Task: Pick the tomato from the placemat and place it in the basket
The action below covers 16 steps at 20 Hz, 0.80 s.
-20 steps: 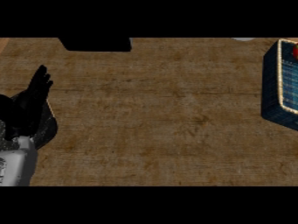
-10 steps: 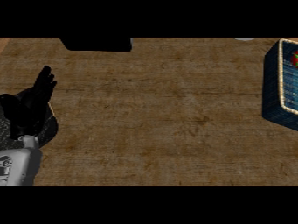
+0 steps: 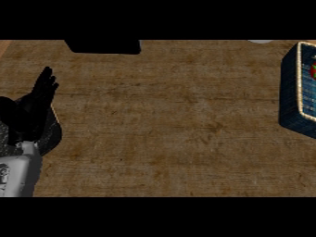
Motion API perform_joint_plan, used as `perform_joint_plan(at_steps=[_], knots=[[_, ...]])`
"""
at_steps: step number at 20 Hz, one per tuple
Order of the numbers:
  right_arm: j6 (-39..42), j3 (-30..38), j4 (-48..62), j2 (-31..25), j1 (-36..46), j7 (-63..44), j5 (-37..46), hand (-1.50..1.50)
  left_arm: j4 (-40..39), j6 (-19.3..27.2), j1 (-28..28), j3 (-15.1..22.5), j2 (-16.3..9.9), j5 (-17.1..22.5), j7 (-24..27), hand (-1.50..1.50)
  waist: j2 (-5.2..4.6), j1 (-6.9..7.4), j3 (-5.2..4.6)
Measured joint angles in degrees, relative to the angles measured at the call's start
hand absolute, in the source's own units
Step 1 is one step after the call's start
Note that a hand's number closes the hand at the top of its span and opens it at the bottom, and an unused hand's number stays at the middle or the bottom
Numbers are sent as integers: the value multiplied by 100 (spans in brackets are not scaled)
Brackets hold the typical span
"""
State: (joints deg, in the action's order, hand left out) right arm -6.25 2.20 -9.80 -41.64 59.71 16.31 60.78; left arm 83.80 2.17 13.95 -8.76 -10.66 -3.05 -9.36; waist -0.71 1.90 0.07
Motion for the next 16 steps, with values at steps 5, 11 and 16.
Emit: perform_joint_plan(at_steps=[5, 11, 16], knots=[[106, 4, 131, 32, -32, -371, 56, -150, -87, -29, 35, -48, -27, 33, 40, 0, 0, -10, 1], [81, 450, -13, 56, 26, -364, -389, -150, 12, -10, -100, -41, -12, 18, 14, 0, 22, -50, 0], [112, 1090, -129, -27, 84, -146, -1058, -150, -65, -36, -60, -118, -76, 56, 4, 0, 30, -86, 0]])
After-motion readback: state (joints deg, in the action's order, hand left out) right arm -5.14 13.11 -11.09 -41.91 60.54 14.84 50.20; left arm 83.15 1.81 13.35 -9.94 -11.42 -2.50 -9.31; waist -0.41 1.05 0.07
